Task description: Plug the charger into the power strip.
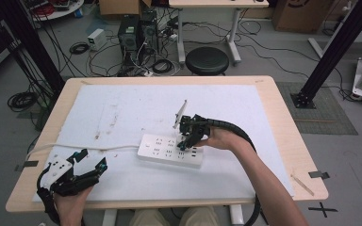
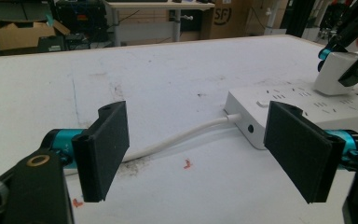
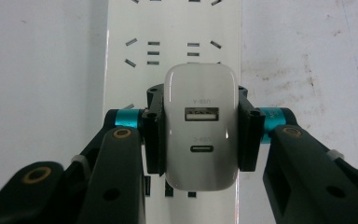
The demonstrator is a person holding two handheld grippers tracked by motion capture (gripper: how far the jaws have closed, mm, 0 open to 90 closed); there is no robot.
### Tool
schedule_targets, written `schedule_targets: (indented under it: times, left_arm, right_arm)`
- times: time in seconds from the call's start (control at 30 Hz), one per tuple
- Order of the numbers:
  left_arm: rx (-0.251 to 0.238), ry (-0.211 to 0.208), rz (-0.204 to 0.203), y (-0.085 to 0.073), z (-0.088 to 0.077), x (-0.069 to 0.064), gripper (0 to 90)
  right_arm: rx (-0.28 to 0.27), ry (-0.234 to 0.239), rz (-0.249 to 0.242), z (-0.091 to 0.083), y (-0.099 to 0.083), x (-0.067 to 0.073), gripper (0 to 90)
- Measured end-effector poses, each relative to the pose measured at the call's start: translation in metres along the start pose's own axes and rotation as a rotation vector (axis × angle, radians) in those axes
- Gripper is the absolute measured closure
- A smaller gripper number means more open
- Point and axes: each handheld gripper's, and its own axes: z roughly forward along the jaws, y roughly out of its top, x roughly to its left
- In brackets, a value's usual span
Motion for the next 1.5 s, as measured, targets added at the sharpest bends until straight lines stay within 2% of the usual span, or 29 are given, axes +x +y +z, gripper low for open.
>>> schedule_targets:
  times: [0.03,0.23,0.53,0.6,0.67,0.83,1.07,1.17,1.5]
  left_arm:
    - [-0.002,0.002,-0.004,0.000,0.000,0.000,22.2]
    - [-0.001,0.007,-0.004,0.001,0.000,0.000,22.2]
    - [-0.002,0.013,-0.007,-0.002,-0.006,0.000,22.2]
    - [-0.002,0.013,-0.007,-0.003,-0.007,0.001,22.2]
    - [-0.004,0.013,-0.008,-0.002,-0.008,0.001,22.3]
    - [-0.004,0.015,-0.008,-0.002,-0.007,0.001,22.3]
    - [-0.001,0.014,0.002,-0.001,-0.004,0.000,22.3]
    - [0.005,0.009,0.002,-0.001,-0.001,-0.001,22.2]
    - [0.008,0.009,-0.003,-0.001,-0.001,0.002,22.2]
  right_arm:
    - [0.008,-0.012,-0.011,0.000,0.001,0.002,63.7]
    - [0.018,-0.001,-0.010,0.002,0.004,0.000,63.7]
    - [-0.014,-0.003,-0.006,0.004,-0.001,0.001,63.7]
    - [-0.035,-0.020,-0.005,0.003,-0.006,0.004,63.8]
    - [-0.060,-0.013,0.000,0.004,-0.009,0.002,63.8]
    - [-0.055,0.002,0.001,0.005,-0.008,0.000,63.8]
    - [-0.061,-0.010,-0.008,0.008,-0.008,0.002,63.7]
    - [-0.072,0.013,-0.004,0.009,-0.009,-0.002,63.7]
    - [-0.086,0.034,0.012,0.009,-0.011,-0.004,63.3]
